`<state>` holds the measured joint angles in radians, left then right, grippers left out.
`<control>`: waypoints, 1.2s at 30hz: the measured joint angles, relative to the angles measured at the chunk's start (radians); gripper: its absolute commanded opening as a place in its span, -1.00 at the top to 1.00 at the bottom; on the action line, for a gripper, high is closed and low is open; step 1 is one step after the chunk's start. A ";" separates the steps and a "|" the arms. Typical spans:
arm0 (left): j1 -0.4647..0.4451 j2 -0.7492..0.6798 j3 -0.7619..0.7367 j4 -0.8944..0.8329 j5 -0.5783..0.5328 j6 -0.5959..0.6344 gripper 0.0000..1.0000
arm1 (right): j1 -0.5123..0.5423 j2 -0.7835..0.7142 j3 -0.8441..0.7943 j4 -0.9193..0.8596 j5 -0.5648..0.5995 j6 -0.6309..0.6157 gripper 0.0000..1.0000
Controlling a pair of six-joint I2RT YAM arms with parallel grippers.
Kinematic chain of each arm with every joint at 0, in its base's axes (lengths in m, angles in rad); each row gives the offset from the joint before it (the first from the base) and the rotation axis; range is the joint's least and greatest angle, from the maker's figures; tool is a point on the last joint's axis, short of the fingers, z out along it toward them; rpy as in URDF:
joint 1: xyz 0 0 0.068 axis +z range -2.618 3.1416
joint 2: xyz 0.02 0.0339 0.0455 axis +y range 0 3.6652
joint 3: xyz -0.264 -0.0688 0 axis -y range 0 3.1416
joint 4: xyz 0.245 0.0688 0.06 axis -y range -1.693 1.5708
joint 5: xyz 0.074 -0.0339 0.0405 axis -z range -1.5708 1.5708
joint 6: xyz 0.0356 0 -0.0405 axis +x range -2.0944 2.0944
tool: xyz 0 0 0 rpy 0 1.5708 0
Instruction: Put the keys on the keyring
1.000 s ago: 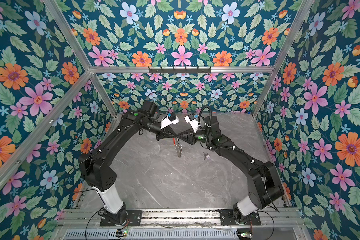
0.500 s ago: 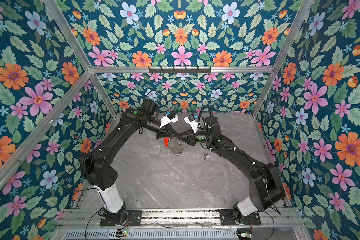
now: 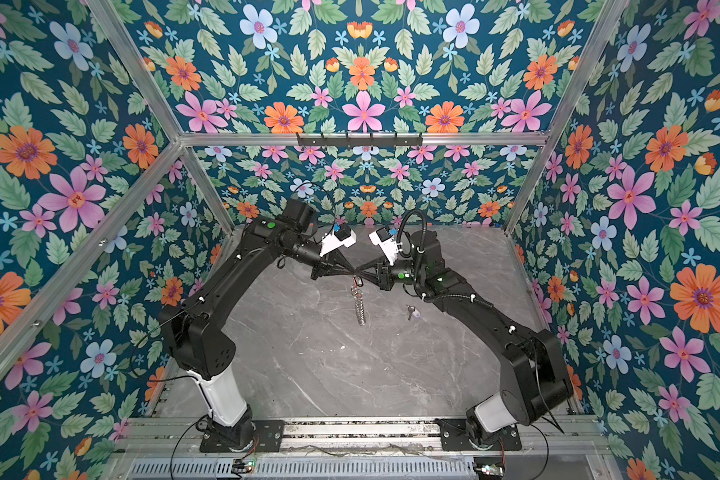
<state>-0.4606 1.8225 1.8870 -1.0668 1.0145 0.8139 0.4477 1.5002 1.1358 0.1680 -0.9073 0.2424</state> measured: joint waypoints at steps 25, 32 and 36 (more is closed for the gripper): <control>0.001 -0.005 -0.001 -0.015 -0.007 -0.004 1.00 | 0.001 0.016 0.000 0.014 -0.005 0.020 0.42; -0.002 -0.005 0.000 0.002 0.021 -0.005 1.00 | 0.009 0.017 -0.010 0.020 -0.012 0.027 0.53; -0.001 -0.005 0.000 0.016 0.026 -0.008 1.00 | 0.009 0.013 -0.013 0.031 -0.013 0.027 0.59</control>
<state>-0.4618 1.8172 1.8866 -1.0512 1.0405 0.8055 0.4568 1.5135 1.1225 0.1986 -0.9199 0.2699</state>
